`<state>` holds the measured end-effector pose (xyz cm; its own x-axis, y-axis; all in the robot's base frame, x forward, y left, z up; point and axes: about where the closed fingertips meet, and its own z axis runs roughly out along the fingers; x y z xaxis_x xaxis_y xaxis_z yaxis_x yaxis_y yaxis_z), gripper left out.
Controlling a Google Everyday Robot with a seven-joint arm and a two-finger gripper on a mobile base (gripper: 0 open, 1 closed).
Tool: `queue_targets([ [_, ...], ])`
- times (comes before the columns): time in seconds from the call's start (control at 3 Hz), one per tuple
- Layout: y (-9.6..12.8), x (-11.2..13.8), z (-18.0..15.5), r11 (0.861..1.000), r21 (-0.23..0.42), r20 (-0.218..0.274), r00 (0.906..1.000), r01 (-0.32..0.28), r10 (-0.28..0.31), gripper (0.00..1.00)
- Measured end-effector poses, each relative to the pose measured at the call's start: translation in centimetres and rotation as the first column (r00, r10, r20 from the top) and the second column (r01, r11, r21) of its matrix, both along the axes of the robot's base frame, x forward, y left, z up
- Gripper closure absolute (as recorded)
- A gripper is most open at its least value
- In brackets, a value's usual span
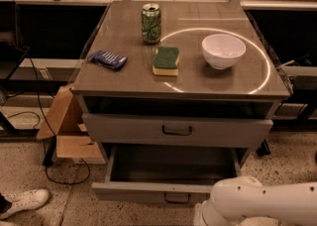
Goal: Open middle drawer
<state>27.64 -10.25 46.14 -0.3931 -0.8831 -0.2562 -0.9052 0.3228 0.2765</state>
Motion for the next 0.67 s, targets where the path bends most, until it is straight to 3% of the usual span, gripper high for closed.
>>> queue_targets([
  [0.33, 1.59, 2.75, 1.78, 0.999, 0.023, 0.070, 0.9971, -0.033, 0.031, 0.00],
  [0.67, 1.59, 2.74, 1.78, 0.999, 0.023, 0.070, 0.9971, -0.033, 0.031, 0.00],
])
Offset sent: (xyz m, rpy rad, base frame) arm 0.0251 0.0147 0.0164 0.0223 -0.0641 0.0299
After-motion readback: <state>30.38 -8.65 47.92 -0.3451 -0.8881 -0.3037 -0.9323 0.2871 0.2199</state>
